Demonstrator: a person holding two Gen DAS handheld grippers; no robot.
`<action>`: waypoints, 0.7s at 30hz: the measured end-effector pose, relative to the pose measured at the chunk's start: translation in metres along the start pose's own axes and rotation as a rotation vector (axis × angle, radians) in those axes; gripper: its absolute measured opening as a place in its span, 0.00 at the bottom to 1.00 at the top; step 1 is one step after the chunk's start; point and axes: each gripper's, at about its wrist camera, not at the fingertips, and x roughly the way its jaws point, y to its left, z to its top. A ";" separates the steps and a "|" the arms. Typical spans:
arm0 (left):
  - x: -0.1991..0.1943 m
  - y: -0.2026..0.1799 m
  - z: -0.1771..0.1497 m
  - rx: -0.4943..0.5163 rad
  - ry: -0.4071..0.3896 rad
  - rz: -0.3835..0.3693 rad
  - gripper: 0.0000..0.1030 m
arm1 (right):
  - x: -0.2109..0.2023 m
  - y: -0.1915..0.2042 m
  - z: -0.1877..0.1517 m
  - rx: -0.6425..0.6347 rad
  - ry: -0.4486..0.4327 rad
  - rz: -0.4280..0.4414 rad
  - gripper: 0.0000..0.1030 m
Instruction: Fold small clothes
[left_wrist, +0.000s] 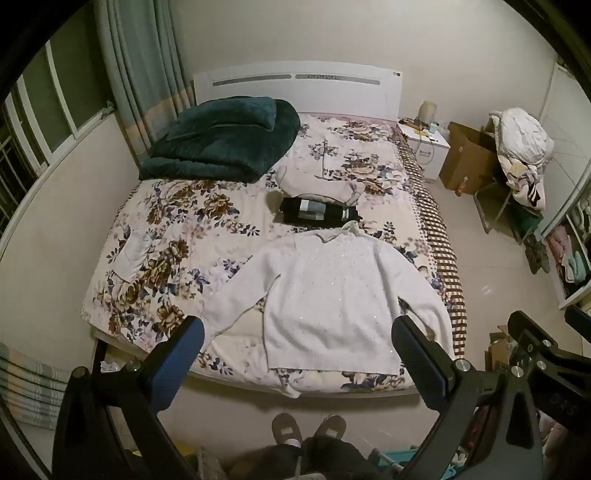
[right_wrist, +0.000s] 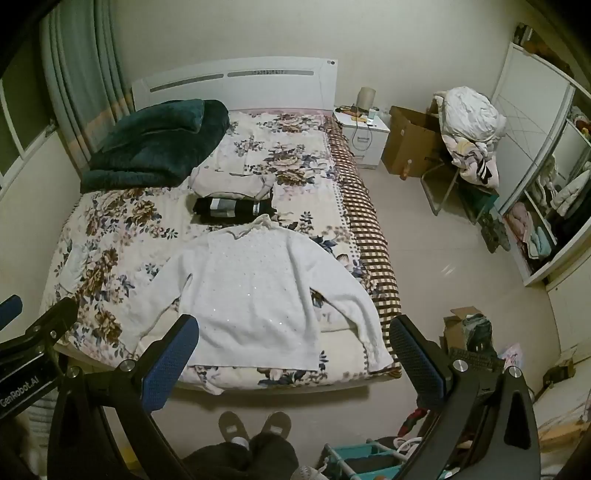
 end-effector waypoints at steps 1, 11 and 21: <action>0.000 0.000 0.000 0.000 -0.001 0.000 1.00 | 0.000 0.000 0.000 0.000 -0.004 -0.003 1.00; 0.000 0.000 0.000 -0.005 -0.003 -0.006 1.00 | -0.003 0.002 0.000 -0.002 0.001 -0.003 1.00; 0.000 0.000 0.000 -0.006 -0.007 -0.009 1.00 | -0.007 0.003 0.000 -0.003 -0.005 -0.005 1.00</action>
